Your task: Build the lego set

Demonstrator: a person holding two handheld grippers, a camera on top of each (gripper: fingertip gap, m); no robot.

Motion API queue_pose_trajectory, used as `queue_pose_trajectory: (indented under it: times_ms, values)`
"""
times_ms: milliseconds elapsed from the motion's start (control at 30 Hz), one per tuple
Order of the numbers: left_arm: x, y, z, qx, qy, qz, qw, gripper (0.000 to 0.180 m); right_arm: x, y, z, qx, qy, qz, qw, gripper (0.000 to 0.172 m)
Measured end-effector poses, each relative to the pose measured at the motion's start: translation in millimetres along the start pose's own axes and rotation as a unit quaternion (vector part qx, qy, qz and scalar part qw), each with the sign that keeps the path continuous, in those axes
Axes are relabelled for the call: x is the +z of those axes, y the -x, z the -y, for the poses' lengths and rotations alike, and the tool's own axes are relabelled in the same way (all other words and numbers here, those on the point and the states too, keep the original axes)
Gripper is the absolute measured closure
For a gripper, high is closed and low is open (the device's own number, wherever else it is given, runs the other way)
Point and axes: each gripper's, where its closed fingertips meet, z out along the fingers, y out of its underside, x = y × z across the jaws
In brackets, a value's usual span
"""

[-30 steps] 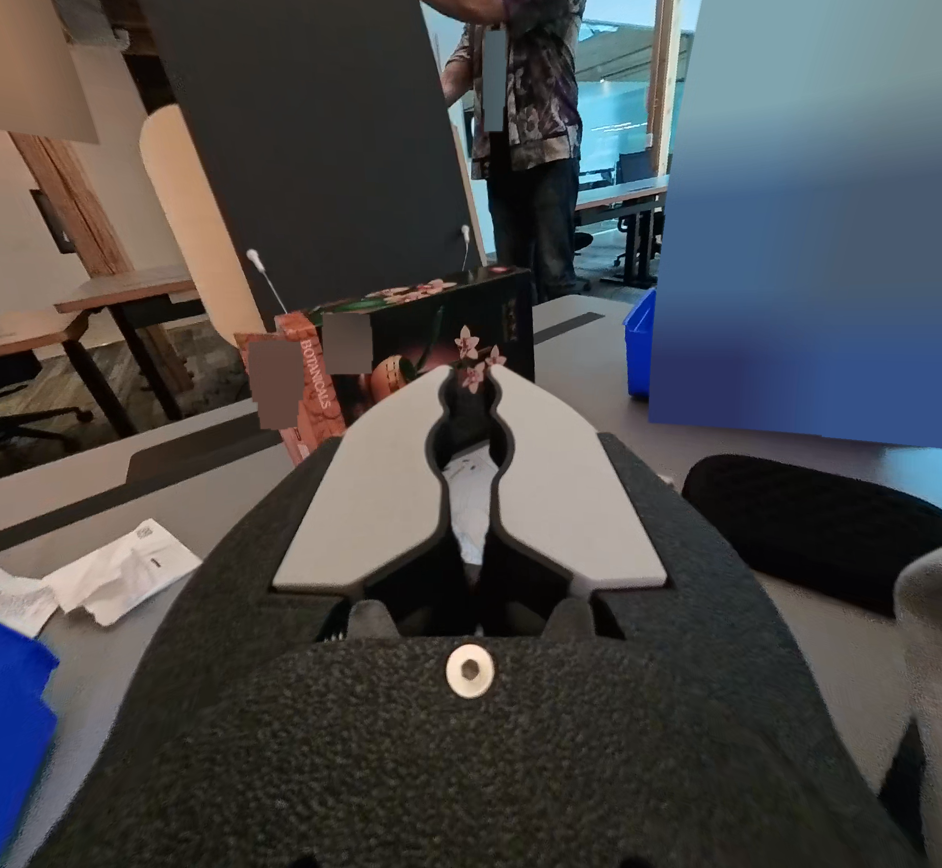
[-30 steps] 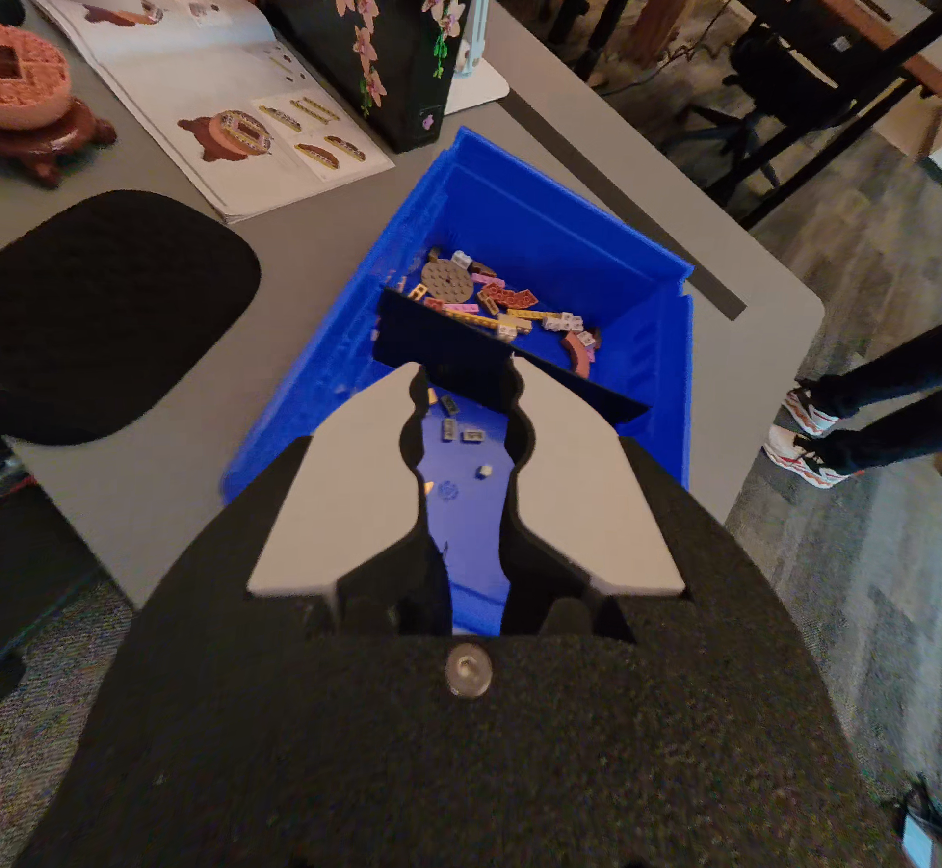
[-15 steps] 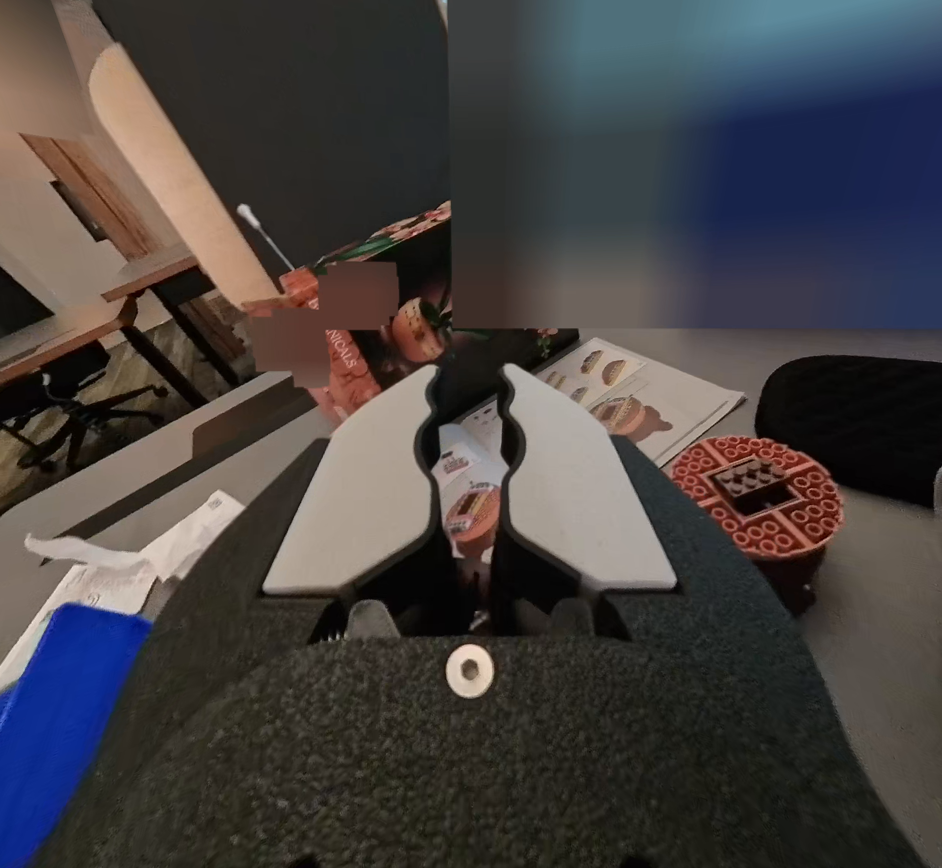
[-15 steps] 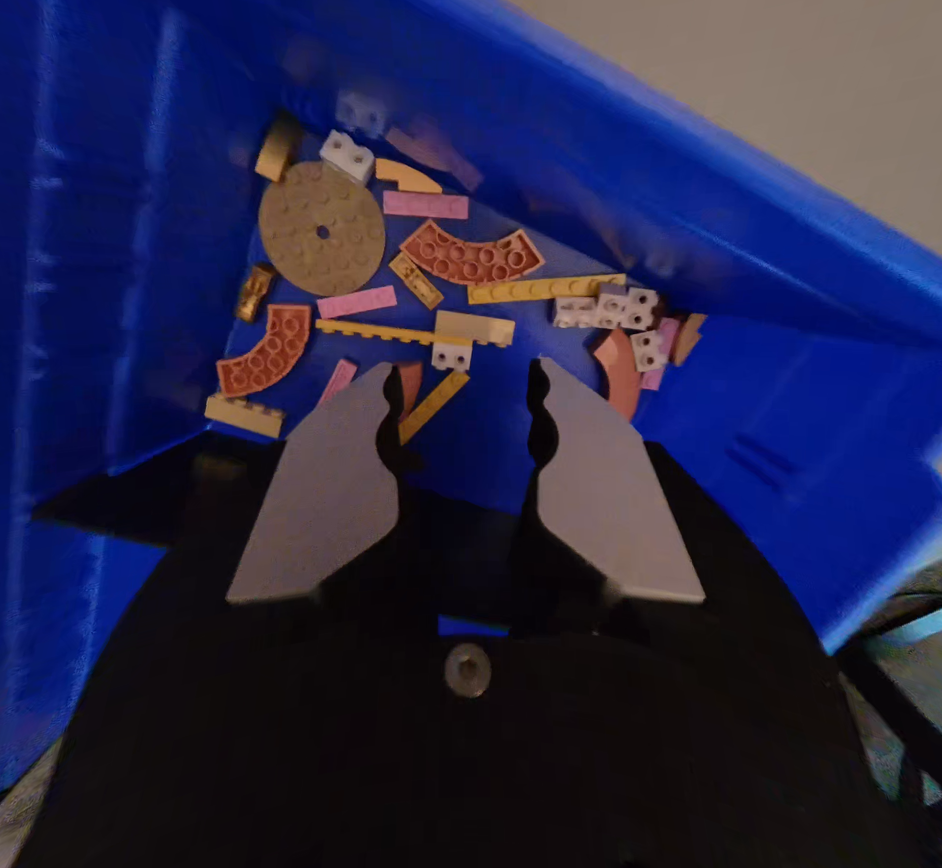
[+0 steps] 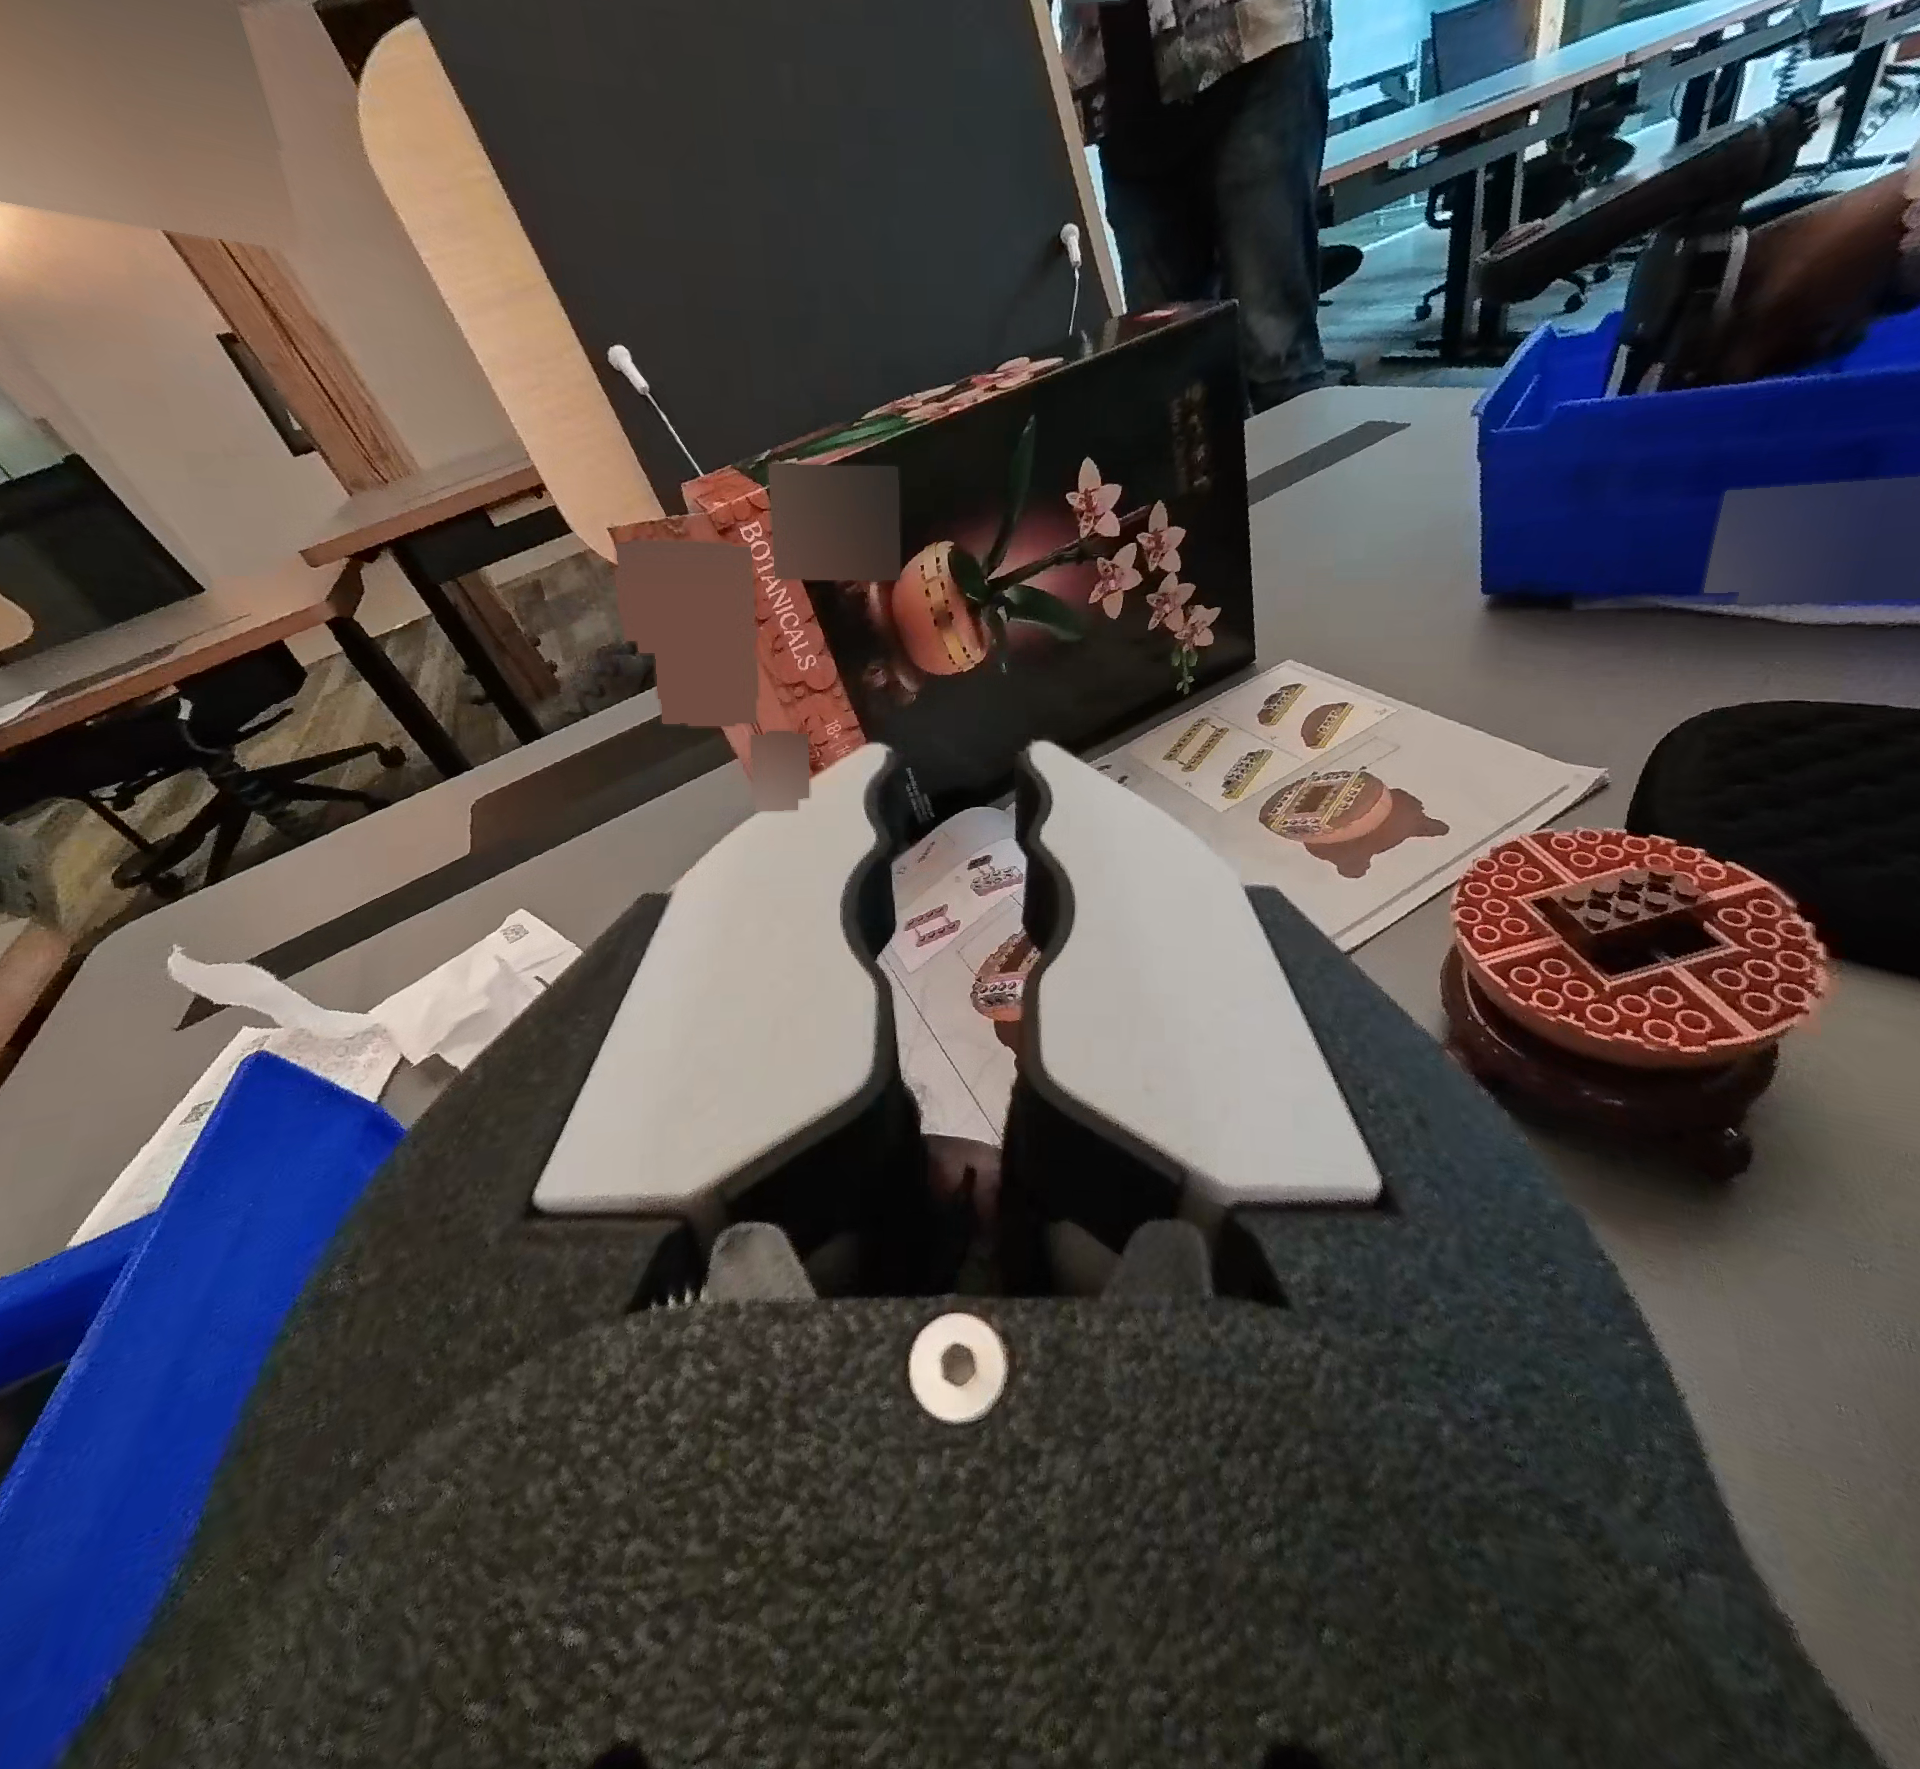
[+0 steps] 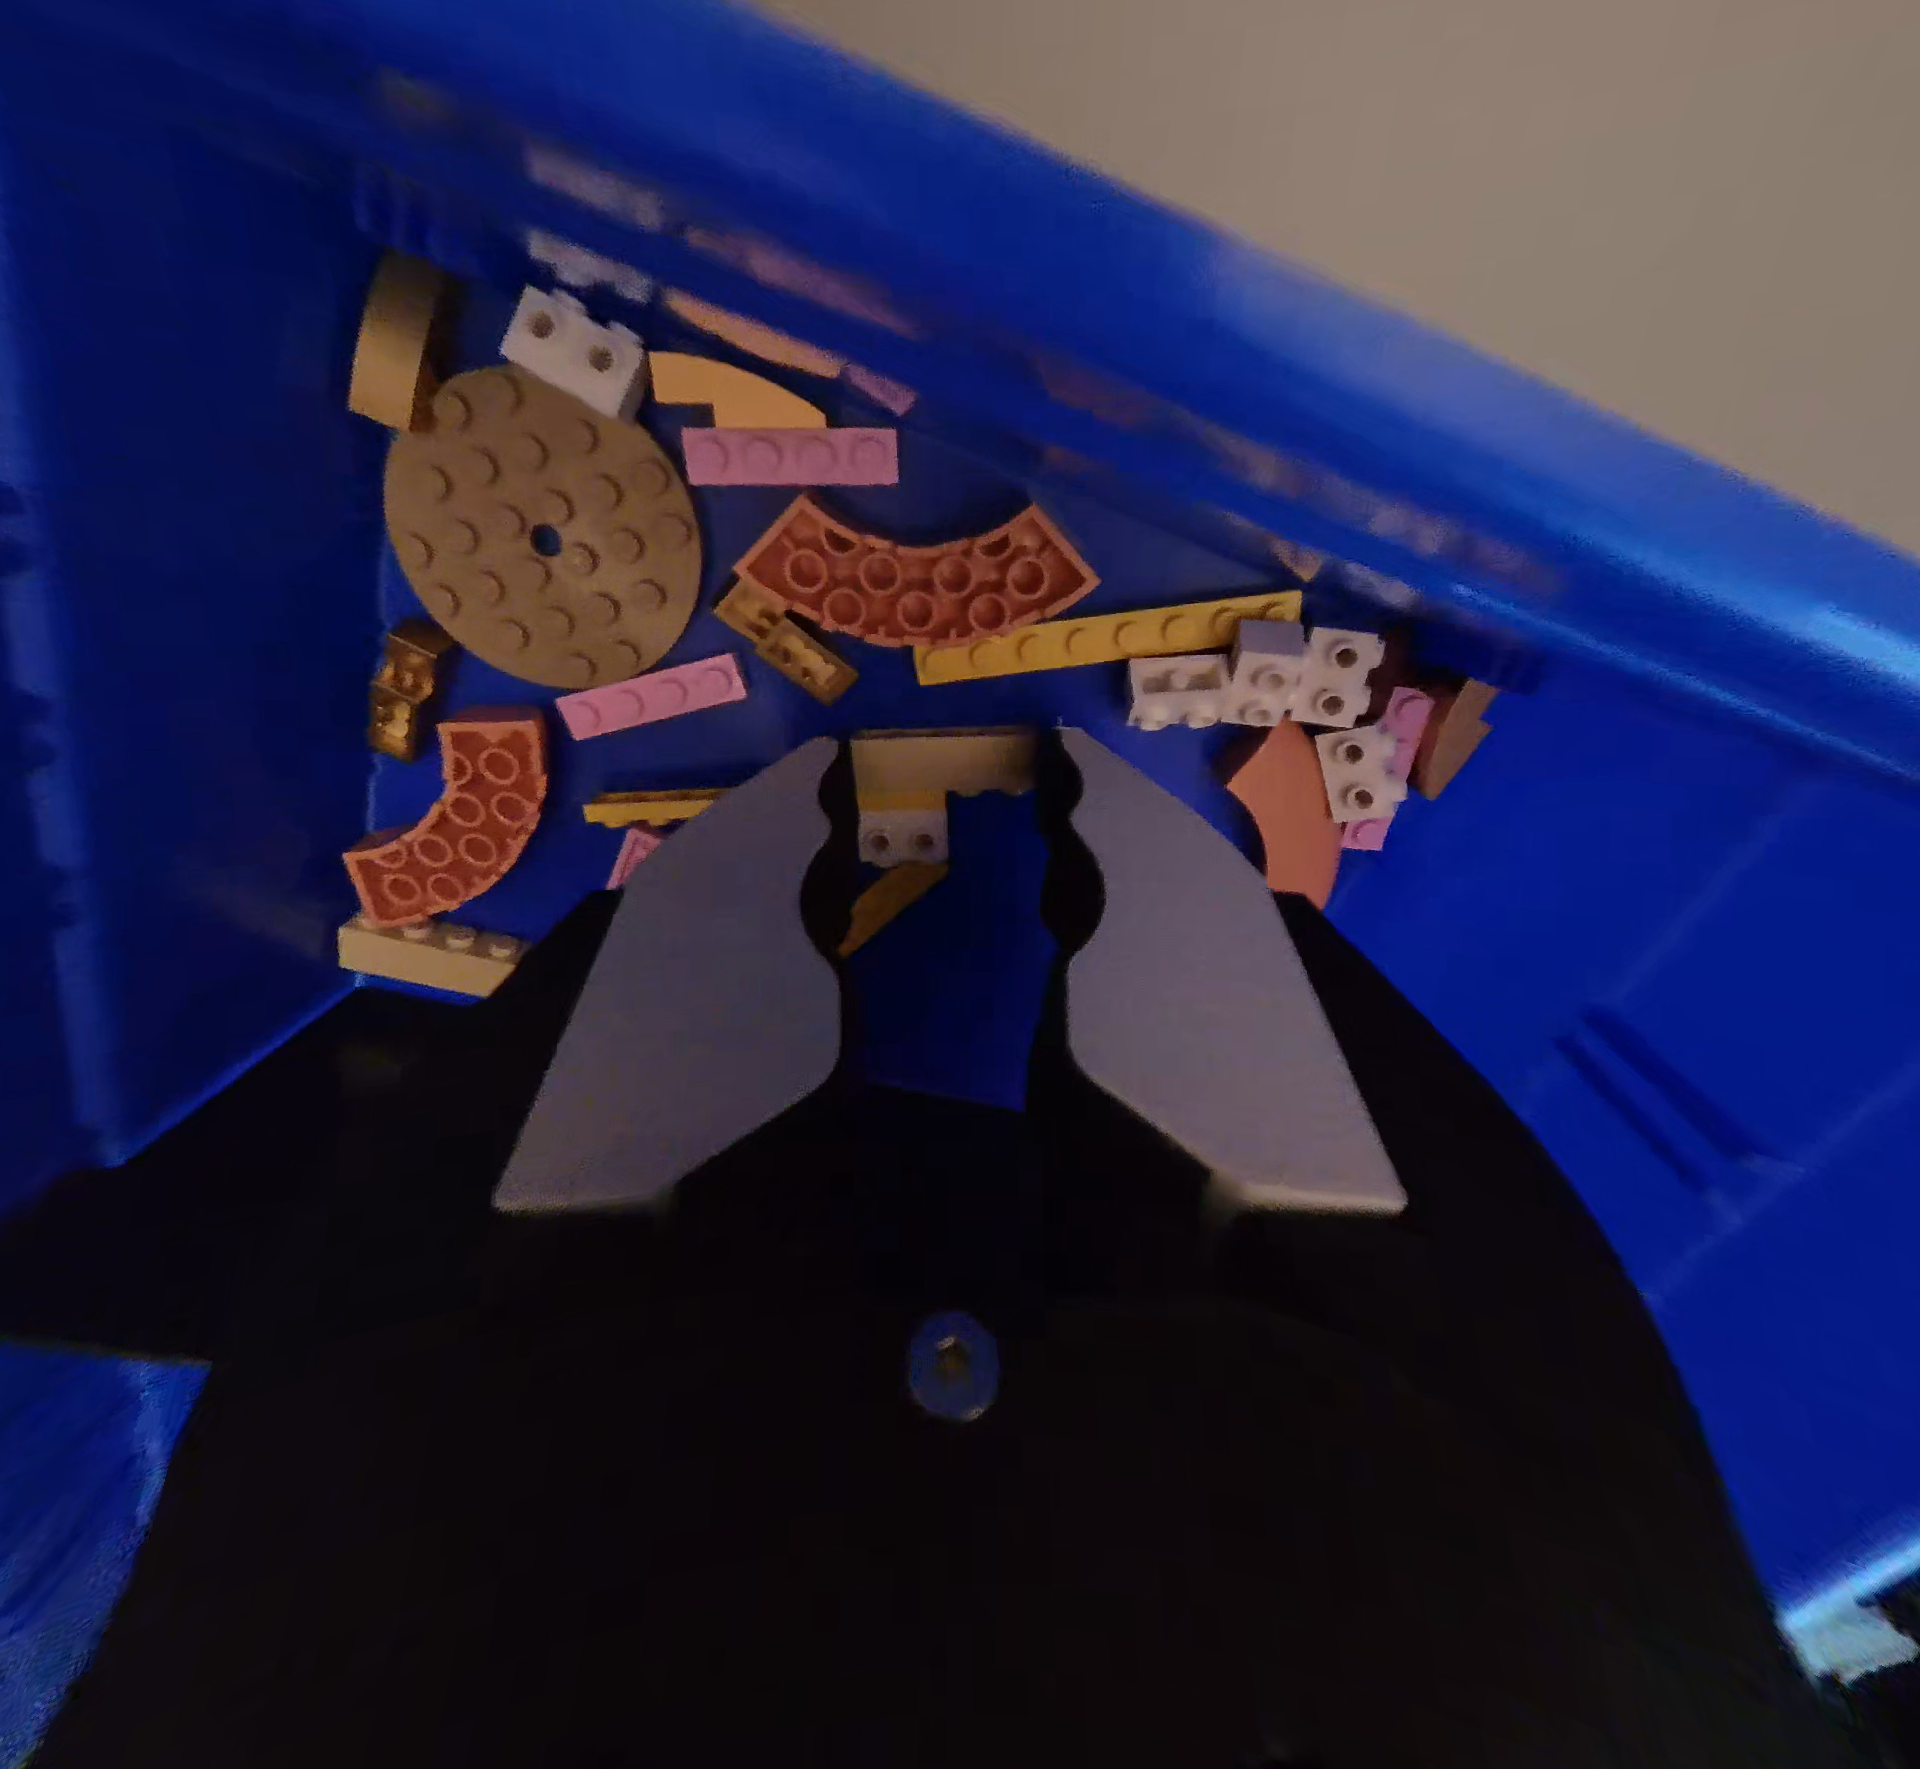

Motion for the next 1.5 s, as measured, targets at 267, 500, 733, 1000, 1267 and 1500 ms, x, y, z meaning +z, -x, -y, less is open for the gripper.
queue_pose_trajectory:
  times_ms: [267, 500, 733, 1000, 1267, 1500]
  values:
    - [-19.1, 6.7, 8.0, -0.094, -0.058, 0.031, 0.993, 0.157, -46.9, -7.4, 17.3, -0.013, -0.141, -0.08, 0.987, 0.139]
    - [-33.9, -49.2, 37.9, -0.062, -0.121, -0.07, 0.988, 0.14, -109.8, -12.6, 26.4, -0.025, -0.302, -0.185, 0.935, 0.14]
    - [-58.2, -148.7, 67.7, -0.027, -0.166, -0.199, 0.966, 0.139, -150.0, 1.8, 32.1, -0.029, -0.4, -0.236, 0.885, 0.14]
    - [-79.6, -153.2, 59.8, -0.025, -0.161, -0.196, 0.967, 0.144, -164.9, 13.5, 29.7, -0.028, -0.417, -0.264, 0.87, 0.14]
    - [-80.7, -157.9, 50.9, -0.02, -0.152, -0.208, 0.966, 0.144, -174.8, 14.0, 21.5, -0.01, -0.43, -0.281, 0.858, 0.14]
    - [-78.4, -151.4, 47.2, -0.037, -0.15, -0.211, 0.965, 0.144, -173.8, 14.0, 21.5, -0.006, -0.433, -0.284, 0.855, 0.14]
